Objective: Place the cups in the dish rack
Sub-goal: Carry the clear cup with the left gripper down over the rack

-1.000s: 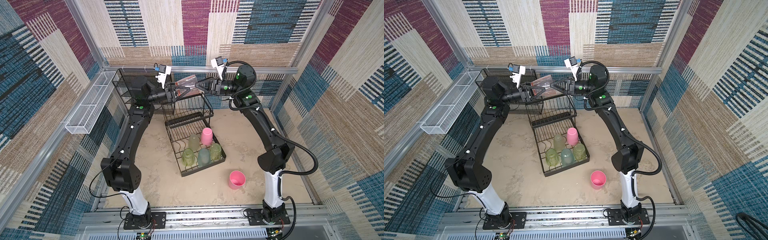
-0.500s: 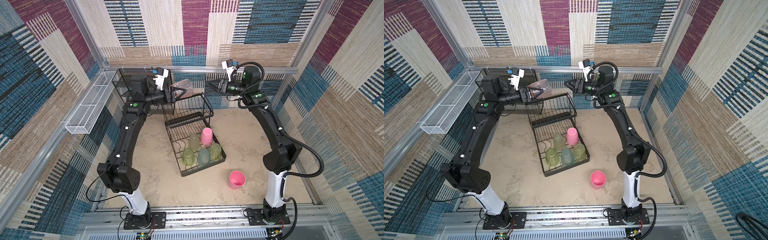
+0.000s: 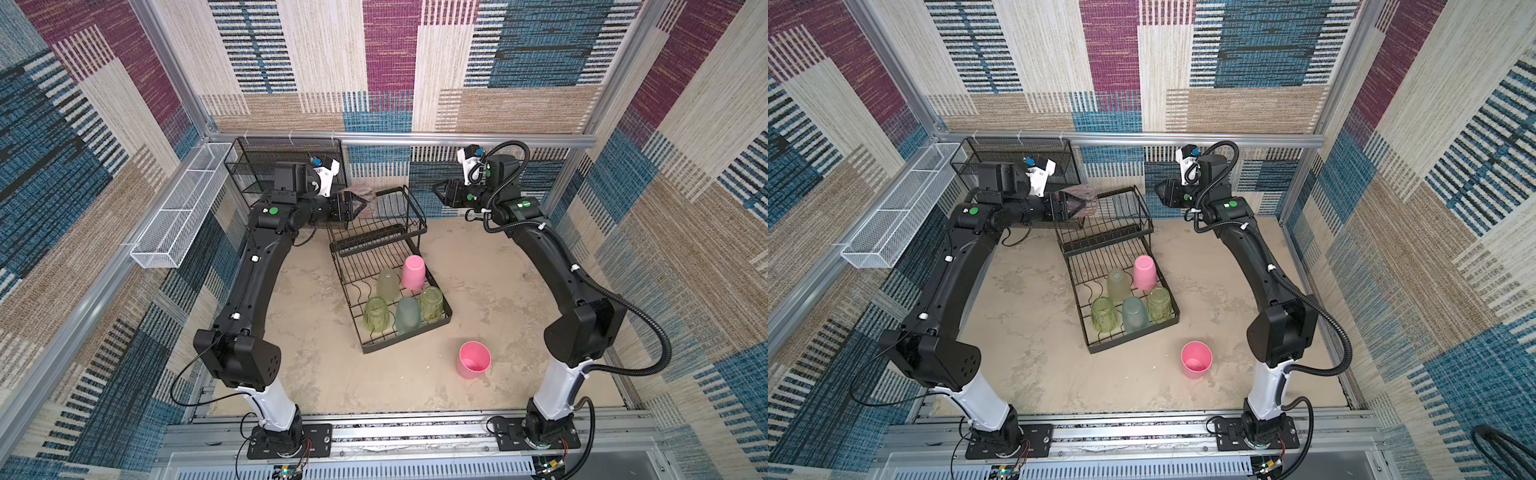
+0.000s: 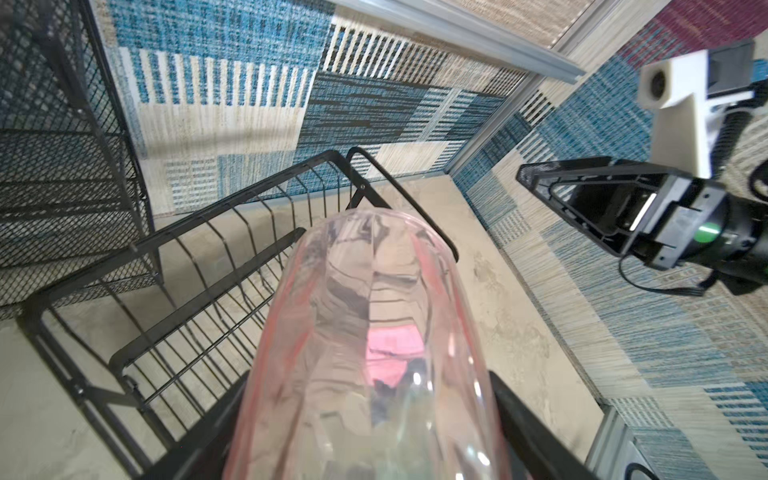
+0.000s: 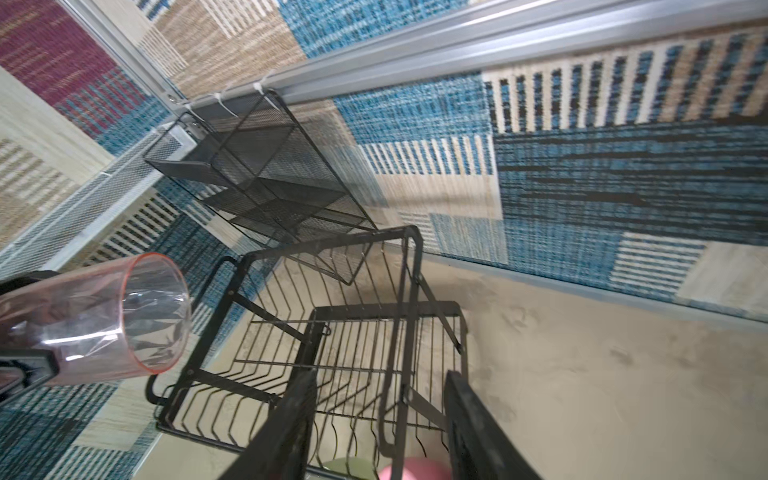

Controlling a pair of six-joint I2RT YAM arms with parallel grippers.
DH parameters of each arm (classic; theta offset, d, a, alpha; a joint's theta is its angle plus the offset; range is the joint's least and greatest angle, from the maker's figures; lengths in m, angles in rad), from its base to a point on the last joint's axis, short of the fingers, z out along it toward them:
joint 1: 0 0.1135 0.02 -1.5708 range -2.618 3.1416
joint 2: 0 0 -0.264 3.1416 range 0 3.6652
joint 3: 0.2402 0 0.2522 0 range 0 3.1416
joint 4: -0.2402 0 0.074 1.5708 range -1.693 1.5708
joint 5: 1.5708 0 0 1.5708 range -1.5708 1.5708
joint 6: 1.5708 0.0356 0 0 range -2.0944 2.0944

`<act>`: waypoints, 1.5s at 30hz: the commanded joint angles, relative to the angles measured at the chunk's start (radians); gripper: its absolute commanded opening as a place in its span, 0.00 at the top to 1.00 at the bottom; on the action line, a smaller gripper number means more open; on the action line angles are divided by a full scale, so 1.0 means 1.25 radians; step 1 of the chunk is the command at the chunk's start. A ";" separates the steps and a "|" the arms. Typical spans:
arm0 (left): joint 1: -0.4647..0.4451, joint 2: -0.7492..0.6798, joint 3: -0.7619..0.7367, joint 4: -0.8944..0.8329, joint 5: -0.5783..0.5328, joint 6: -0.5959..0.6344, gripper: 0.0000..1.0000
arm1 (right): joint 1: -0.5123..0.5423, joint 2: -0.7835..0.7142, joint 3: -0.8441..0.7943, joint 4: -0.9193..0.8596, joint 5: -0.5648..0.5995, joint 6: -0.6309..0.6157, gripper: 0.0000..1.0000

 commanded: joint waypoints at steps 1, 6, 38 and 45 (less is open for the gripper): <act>-0.012 -0.007 0.017 -0.048 -0.076 0.039 0.27 | 0.001 -0.040 -0.051 0.041 0.083 -0.027 0.47; -0.039 0.011 0.063 -0.118 -0.163 0.055 0.27 | 0.001 -0.081 -0.111 0.048 0.140 -0.041 0.47; -0.111 0.319 0.506 -0.475 -0.495 0.060 0.24 | 0.030 -0.246 -0.475 0.186 0.106 0.024 0.47; -0.118 0.348 0.520 -0.492 -0.502 0.071 0.24 | 0.035 -0.238 -0.480 0.190 0.097 0.018 0.47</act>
